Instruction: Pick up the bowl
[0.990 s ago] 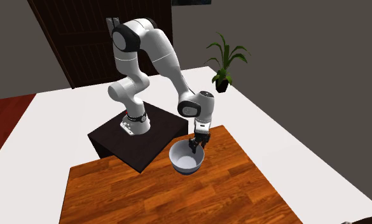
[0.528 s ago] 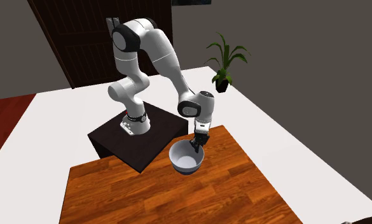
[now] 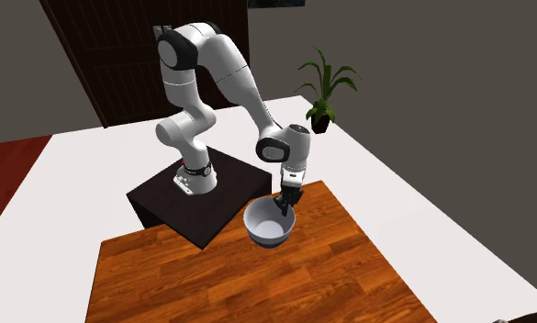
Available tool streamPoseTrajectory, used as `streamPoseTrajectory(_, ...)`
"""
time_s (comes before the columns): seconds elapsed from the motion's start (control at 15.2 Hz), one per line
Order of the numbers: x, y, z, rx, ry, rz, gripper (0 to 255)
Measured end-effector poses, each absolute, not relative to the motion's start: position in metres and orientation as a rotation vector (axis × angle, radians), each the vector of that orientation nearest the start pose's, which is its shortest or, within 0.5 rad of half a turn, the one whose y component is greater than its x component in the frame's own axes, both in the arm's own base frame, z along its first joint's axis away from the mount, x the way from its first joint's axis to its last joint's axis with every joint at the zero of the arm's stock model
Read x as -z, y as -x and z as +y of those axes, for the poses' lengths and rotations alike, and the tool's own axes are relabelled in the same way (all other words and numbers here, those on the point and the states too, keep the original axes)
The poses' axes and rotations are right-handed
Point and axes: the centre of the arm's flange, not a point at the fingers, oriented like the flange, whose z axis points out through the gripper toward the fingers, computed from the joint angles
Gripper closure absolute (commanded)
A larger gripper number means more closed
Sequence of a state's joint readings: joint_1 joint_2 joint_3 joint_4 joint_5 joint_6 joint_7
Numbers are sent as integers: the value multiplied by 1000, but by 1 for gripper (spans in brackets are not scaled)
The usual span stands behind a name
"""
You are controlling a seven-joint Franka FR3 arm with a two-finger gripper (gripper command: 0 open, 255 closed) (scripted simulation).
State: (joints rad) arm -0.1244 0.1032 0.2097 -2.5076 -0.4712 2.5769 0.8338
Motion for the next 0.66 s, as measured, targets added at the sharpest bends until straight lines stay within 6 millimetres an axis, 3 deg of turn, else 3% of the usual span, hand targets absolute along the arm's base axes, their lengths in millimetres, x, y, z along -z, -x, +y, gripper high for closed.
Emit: streamPoseTrajectory(0.66,-290,-460,49,126,3301,576,255)
